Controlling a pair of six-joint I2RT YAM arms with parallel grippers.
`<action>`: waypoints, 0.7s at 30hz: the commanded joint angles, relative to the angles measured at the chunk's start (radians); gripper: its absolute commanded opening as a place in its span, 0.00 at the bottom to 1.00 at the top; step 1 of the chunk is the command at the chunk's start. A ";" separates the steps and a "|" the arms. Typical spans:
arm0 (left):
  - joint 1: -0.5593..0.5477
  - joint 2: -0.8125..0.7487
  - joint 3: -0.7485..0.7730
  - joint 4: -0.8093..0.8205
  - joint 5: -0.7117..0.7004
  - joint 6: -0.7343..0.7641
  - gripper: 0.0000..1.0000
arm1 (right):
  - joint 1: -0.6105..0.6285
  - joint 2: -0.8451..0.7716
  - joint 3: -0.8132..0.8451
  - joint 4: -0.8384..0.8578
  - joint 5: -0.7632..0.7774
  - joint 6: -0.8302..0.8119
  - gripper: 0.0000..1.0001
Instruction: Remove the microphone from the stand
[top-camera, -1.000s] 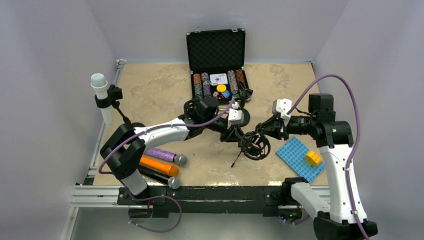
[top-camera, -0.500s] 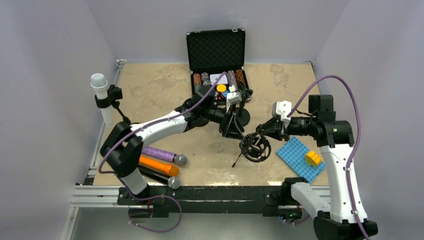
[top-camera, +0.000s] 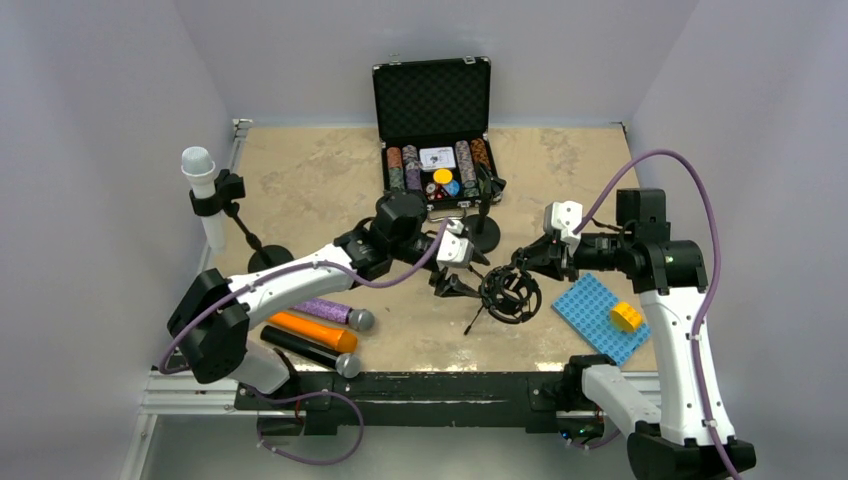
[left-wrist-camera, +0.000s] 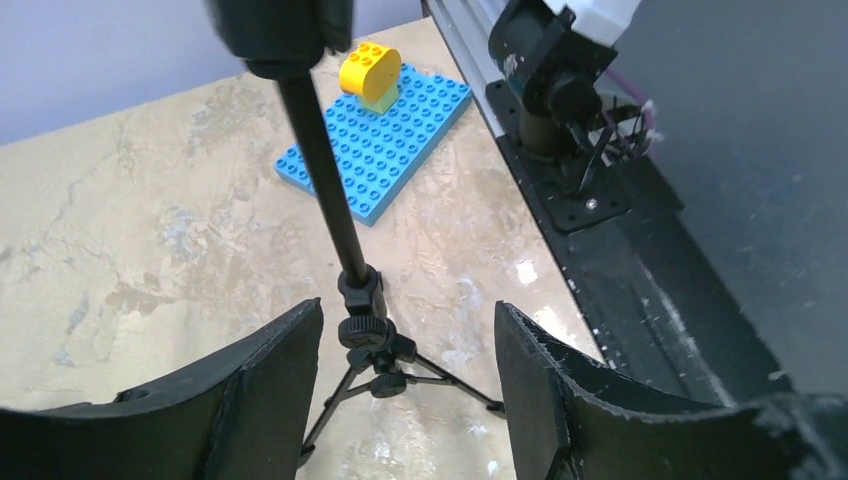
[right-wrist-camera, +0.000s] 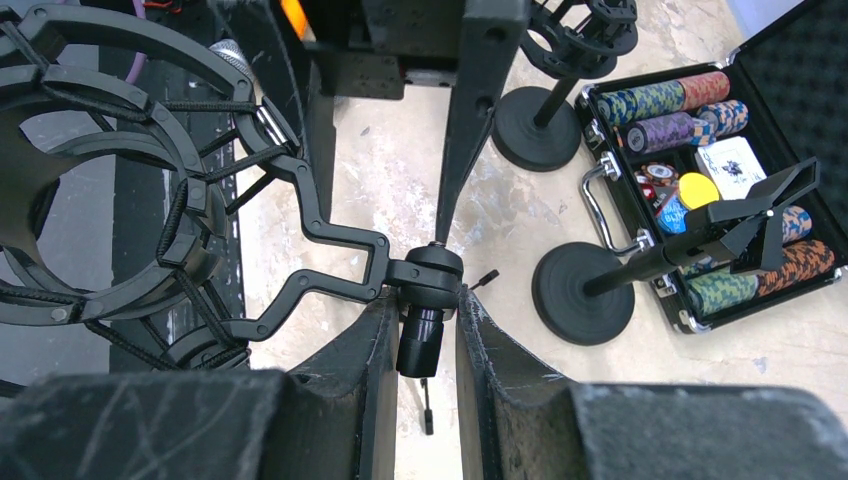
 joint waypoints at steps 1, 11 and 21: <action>-0.019 0.004 -0.034 0.081 -0.045 0.272 0.68 | -0.001 0.000 0.008 0.014 0.006 -0.002 0.00; -0.034 0.061 -0.064 0.134 -0.052 0.288 0.65 | -0.002 0.008 0.006 0.026 0.007 0.019 0.00; -0.061 0.133 -0.090 0.109 -0.076 0.350 0.60 | -0.001 0.020 0.013 0.022 0.017 0.017 0.00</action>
